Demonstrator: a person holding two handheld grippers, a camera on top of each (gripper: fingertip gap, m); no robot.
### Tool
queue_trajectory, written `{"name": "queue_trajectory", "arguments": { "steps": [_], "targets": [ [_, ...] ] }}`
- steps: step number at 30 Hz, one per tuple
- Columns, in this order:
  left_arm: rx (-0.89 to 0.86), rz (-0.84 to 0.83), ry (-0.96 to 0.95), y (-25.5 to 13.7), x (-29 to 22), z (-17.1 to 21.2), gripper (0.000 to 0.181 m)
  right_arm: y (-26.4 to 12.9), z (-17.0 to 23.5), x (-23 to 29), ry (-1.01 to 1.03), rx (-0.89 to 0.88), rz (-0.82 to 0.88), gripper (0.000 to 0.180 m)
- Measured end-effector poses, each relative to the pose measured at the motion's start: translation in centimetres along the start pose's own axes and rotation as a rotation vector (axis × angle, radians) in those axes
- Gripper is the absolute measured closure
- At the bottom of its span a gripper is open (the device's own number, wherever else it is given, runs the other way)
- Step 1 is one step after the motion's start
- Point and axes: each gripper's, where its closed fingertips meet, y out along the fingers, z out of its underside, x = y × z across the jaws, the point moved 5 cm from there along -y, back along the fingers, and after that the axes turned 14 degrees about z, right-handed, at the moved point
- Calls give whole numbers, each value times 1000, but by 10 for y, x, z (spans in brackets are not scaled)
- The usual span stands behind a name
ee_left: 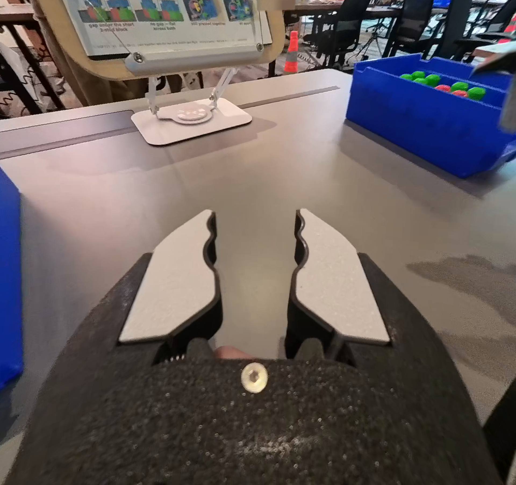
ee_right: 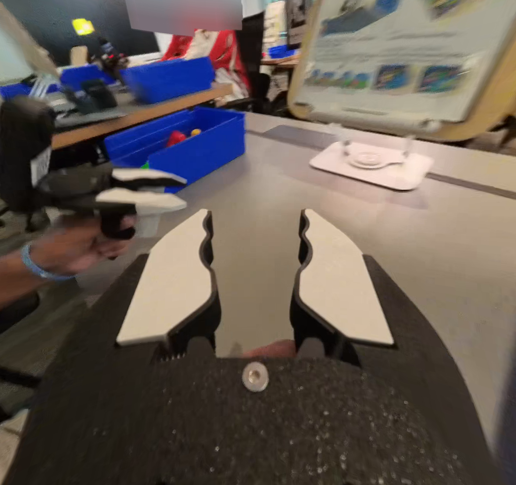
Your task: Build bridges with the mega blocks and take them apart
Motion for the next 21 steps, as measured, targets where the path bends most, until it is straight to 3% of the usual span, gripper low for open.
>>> {"name": "queue_trajectory", "arguments": {
  "steps": [2, 4, 8, 15, 21],
  "targets": [
    [20, 3, -14, 4, 2, 4, 127, 25, 37, 18, -69, 0, -40, 122],
    [32, 21, -44, 7, 5, 8, 124, 35, 50, 22, -63, -50, -50, 126],
    [42, 5, -41, 5, 13, 11, 123, 38, 55, 18, -103, -13, -49, 125],
    [84, -10, -49, 4, 21, 15, 123, 42, 56, 7, 20, 17, -99, 128],
    [131, 76, -128, 2, 14, 27, 119, 46, 67, 0, 77, 52, -135, 129]
  ]
}}
